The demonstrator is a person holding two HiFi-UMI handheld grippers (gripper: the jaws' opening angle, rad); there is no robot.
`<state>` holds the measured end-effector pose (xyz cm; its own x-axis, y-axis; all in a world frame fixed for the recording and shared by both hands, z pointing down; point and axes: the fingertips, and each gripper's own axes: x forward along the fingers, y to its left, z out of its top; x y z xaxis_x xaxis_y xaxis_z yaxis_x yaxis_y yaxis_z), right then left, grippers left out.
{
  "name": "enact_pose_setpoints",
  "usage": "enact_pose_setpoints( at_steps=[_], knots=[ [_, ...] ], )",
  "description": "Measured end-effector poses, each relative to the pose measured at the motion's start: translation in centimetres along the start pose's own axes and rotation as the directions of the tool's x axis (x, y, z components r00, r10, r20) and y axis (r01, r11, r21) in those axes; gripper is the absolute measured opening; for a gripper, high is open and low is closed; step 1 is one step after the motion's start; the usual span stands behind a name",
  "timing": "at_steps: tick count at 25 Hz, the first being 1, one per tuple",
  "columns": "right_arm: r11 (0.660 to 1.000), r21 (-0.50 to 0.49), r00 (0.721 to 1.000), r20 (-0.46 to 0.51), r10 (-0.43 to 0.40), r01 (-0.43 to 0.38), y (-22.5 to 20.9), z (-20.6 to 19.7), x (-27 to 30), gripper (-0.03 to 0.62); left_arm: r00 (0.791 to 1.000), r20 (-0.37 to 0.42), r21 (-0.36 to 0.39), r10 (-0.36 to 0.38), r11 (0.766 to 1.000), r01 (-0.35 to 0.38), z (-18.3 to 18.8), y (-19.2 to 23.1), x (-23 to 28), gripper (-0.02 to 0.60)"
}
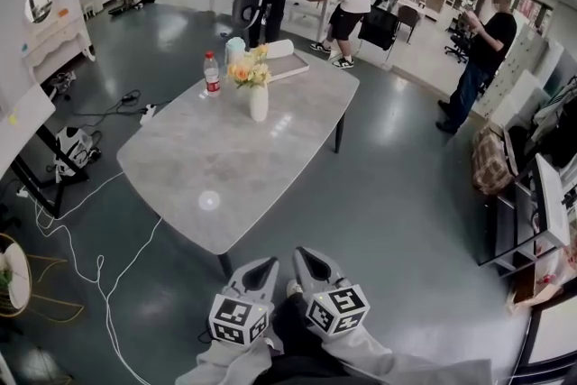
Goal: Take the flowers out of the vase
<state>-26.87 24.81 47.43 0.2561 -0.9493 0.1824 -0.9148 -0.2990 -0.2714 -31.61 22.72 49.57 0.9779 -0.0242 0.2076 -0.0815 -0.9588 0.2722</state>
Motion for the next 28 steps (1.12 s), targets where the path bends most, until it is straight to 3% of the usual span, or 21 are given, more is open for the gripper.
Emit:
enact_pose_setpoints(
  at_steps=[28],
  knots=[
    [0.990, 0.000, 0.990, -0.035, 0.139, -0.139, -15.6, 6.3, 12.9, 0.000, 0.994, 0.021, -0.058, 0.105, 0.993, -0.103, 5.2, 6.2, 20.0, 0.003]
  ],
)
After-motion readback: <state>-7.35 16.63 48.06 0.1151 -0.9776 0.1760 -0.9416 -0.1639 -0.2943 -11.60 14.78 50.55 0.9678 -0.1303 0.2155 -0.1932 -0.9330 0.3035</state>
